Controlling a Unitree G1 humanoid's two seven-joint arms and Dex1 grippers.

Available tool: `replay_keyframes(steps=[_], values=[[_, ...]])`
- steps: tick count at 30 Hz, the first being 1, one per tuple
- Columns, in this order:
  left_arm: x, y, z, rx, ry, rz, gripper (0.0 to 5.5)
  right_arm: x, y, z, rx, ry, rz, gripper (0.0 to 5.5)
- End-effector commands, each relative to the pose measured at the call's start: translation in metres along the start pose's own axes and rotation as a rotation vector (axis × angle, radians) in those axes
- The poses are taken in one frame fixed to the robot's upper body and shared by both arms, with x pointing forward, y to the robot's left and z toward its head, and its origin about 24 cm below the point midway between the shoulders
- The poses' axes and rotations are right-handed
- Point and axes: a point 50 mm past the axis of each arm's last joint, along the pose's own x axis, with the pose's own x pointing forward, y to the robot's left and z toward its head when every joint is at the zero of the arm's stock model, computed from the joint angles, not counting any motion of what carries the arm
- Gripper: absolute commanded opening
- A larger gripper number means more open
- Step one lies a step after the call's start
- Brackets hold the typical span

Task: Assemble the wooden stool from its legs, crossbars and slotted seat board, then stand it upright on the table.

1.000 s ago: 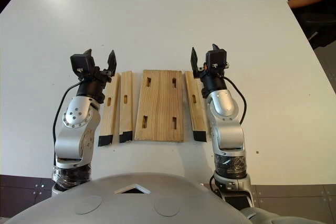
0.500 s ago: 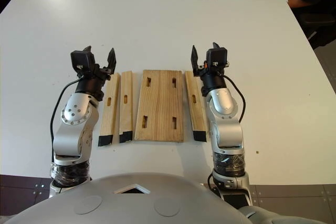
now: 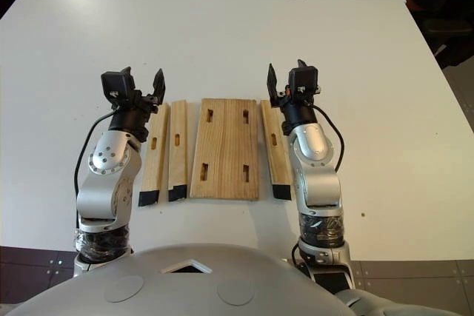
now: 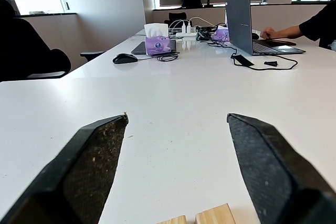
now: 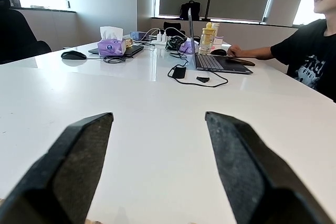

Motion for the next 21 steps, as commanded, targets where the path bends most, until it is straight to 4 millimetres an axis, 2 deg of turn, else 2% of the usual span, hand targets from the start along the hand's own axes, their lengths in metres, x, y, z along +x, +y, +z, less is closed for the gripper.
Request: replay_keyframes(steps=[1, 14, 17, 21], values=[[0.001, 0.003, 0.002, 0.014, -0.004, -0.002, 3.50, 0.002, 0.001, 0.000, 0.018, 0.001, -0.004, 3.22], [0.004, 0.013, 0.004, 0.054, 0.003, 0.015, 3.50, 0.002, 0.003, -0.002, 0.009, 0.010, -0.001, 3.22], [-0.010, 0.020, 0.004, 0.099, 0.043, -0.017, 3.50, -0.001, 0.000, -0.001, 0.011, 0.006, -0.025, 3.22], [-0.039, 0.044, 0.004, 0.123, 0.166, -0.013, 3.50, -0.013, -0.009, -0.005, 0.004, 0.025, -0.080, 3.22]])
